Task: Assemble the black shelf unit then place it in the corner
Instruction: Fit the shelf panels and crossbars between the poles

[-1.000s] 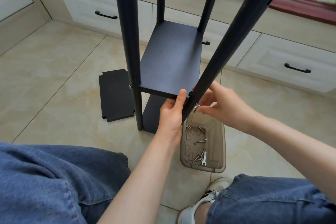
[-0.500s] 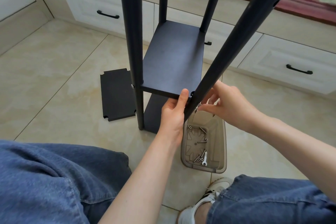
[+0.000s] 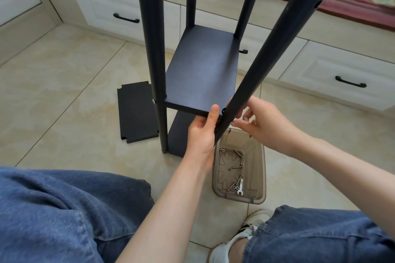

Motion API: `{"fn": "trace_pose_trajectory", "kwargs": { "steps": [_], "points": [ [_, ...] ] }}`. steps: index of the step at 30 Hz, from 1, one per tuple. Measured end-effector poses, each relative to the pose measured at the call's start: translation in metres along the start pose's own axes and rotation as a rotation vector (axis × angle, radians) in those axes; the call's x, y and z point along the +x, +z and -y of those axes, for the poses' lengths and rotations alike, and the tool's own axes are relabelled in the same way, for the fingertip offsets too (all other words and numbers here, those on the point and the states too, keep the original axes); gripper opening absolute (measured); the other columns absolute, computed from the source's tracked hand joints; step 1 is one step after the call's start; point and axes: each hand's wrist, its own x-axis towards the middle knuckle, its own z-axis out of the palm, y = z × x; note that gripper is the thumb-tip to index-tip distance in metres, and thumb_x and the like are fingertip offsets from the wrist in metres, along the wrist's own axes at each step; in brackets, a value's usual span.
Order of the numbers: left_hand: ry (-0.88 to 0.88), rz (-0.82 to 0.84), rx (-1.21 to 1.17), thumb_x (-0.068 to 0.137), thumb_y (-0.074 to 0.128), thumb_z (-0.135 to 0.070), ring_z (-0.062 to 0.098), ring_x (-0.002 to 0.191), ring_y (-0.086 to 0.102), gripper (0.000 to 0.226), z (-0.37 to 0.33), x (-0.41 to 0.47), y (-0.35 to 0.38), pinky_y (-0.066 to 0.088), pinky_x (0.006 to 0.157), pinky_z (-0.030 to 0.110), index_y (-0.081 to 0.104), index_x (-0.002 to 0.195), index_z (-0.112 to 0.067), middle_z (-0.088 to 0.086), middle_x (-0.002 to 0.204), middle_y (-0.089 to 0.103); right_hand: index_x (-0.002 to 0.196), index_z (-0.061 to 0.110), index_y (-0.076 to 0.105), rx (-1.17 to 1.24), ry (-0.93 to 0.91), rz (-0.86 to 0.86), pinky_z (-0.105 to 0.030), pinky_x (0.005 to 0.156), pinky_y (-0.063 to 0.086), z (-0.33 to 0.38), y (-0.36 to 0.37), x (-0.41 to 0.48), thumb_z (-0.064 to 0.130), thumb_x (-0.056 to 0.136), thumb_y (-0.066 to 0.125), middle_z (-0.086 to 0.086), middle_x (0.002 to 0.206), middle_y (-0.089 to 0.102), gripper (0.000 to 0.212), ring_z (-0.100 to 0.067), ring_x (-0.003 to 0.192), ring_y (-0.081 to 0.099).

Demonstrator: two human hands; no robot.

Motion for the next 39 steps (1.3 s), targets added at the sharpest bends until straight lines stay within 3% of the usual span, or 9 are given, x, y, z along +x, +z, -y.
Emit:
{"fn": "trace_pose_trajectory", "kwargs": {
  "steps": [4,9,13,18,22,26,29,33,39],
  "points": [
    [-0.012,0.006,0.009,0.082,0.069,-0.051,0.011,0.091,0.074,0.036,0.000,0.000,-0.001,0.054,0.070,0.014,0.073,0.104,-0.023,0.000,0.100,0.078,0.094,0.050,0.045,-0.002,0.015,0.004,-0.012,0.065,0.044,-0.001,0.000,0.001,0.016,0.090,0.070,0.014,0.089,0.054,0.043,-0.010,0.081,0.054],
    [-0.045,-0.012,0.051,0.096,0.067,-0.034,0.010,0.093,0.073,0.015,0.000,-0.002,-0.001,0.052,0.075,0.020,0.077,0.097,-0.023,-0.002,0.099,0.078,0.102,0.040,0.052,-0.019,0.033,-0.009,-0.013,0.063,0.044,-0.005,0.001,0.001,0.018,0.091,0.070,0.016,0.091,0.053,0.031,-0.011,0.080,0.054],
    [-0.032,0.002,0.093,0.096,0.067,-0.036,0.005,0.087,0.072,0.019,0.000,-0.004,-0.003,0.053,0.074,0.019,0.081,0.083,-0.035,-0.007,0.092,0.077,0.111,0.030,0.057,-0.032,0.042,0.009,-0.029,0.070,0.052,-0.004,-0.001,0.002,0.020,0.091,0.070,0.014,0.096,0.053,0.026,-0.013,0.080,0.055],
    [-0.023,-0.032,0.163,0.093,0.067,-0.042,0.005,0.089,0.072,0.017,-0.002,-0.005,-0.008,0.052,0.084,0.026,0.080,0.089,-0.033,-0.007,0.095,0.078,0.112,0.022,0.061,-0.049,0.045,0.068,-0.036,0.074,0.052,0.003,-0.005,0.012,0.018,0.088,0.072,0.004,0.107,0.053,0.026,-0.010,0.075,0.054],
    [-0.022,-0.119,0.384,0.096,0.063,-0.049,-0.011,0.073,0.067,0.028,-0.009,-0.009,-0.010,0.046,0.058,0.004,0.072,0.080,-0.028,-0.021,0.076,0.075,0.117,0.024,0.062,-0.044,0.076,0.152,-0.032,0.084,0.050,0.007,-0.013,0.018,0.021,0.087,0.074,0.002,0.118,0.050,0.032,-0.009,0.088,0.054],
    [0.425,-0.365,0.947,0.089,0.070,-0.050,0.010,0.072,0.060,0.034,-0.006,-0.025,-0.017,0.053,0.067,0.034,0.060,0.066,-0.027,-0.009,0.069,0.063,0.117,0.027,0.062,-0.031,0.111,0.184,-0.037,0.092,0.052,0.011,-0.016,0.023,0.019,0.086,0.075,-0.003,0.125,0.050,0.034,-0.020,0.099,0.058],
    [0.839,-0.287,1.193,0.082,0.082,-0.033,0.019,0.082,0.052,0.025,-0.012,-0.027,-0.019,0.049,0.070,0.037,0.063,0.080,-0.017,-0.005,0.082,0.060,0.120,0.022,0.062,-0.055,0.131,0.183,-0.035,0.088,0.053,0.010,-0.016,0.024,0.020,0.086,0.076,-0.005,0.124,0.054,0.037,-0.021,0.097,0.061],
    [0.892,-0.178,1.393,0.071,0.089,-0.036,0.022,0.111,0.046,0.049,-0.022,-0.017,-0.012,0.036,0.088,0.035,0.070,0.110,-0.015,0.000,0.107,0.066,0.111,0.027,0.063,-0.021,0.116,0.160,-0.026,0.080,0.051,0.009,-0.016,0.021,0.019,0.086,0.076,-0.003,0.115,0.057,0.029,-0.019,0.095,0.063],
    [0.880,-0.099,1.425,0.073,0.087,-0.041,0.022,0.113,0.047,0.039,-0.033,-0.006,-0.005,0.023,0.095,0.032,0.070,0.099,-0.018,-0.005,0.101,0.065,0.090,0.048,0.059,0.134,0.141,0.126,-0.009,0.065,0.047,0.008,-0.016,0.017,0.012,0.085,0.075,0.011,0.101,0.064,0.040,-0.006,0.085,0.066]
  ]
}}
